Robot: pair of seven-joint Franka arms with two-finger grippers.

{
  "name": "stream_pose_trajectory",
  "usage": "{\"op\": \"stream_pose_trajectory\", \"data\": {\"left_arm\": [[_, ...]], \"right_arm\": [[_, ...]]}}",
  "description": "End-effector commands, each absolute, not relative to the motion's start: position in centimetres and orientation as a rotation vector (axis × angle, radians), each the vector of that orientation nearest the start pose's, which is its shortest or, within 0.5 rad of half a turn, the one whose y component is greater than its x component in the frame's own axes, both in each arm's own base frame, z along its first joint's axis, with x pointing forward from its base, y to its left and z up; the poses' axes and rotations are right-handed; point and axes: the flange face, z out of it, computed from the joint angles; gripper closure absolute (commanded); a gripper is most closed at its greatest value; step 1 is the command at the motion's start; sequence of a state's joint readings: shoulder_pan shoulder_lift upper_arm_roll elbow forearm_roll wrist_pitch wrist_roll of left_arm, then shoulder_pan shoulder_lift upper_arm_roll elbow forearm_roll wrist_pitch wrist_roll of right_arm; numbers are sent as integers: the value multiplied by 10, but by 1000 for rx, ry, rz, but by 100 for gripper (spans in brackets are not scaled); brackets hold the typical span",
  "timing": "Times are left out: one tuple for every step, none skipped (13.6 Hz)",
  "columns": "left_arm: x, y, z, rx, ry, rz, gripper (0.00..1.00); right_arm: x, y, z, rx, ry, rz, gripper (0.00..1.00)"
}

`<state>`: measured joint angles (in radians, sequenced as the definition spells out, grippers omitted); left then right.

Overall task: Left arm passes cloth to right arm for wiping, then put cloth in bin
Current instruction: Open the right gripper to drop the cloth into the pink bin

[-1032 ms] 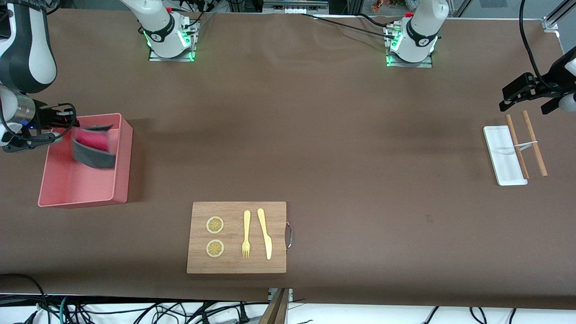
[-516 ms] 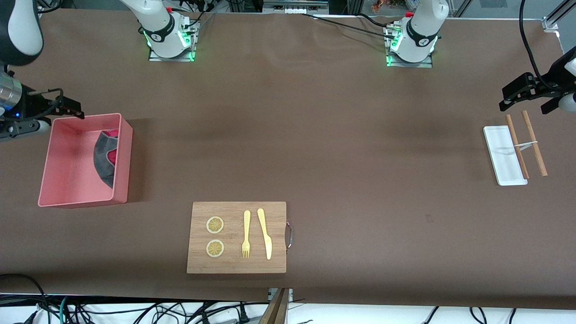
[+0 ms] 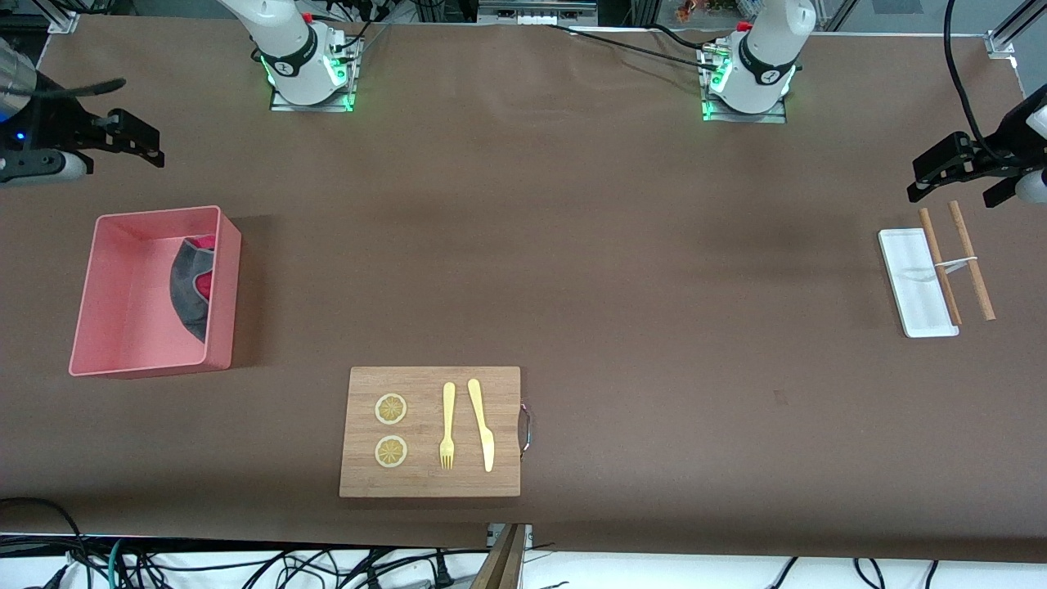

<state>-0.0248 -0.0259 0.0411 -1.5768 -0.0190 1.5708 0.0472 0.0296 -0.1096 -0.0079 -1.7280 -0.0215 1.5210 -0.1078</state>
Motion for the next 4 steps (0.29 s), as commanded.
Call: {"op": "stream_pose_trajectory", "data": {"left_arm": [[549,7,640,-3178,48,-26,0],[549,7,640,-3178,48,-26,0],[549,6,641,-3178,50,-29,0],[549,7,641,-3178,48,-29,0]], "right_arm": [[514,9,612,-3140,-183,150,0],[514,9,613,-3139,-183,153,0],[513,9,612,-3139,-183,160,0],[513,9,612,-3137,-183,164,0]]}}
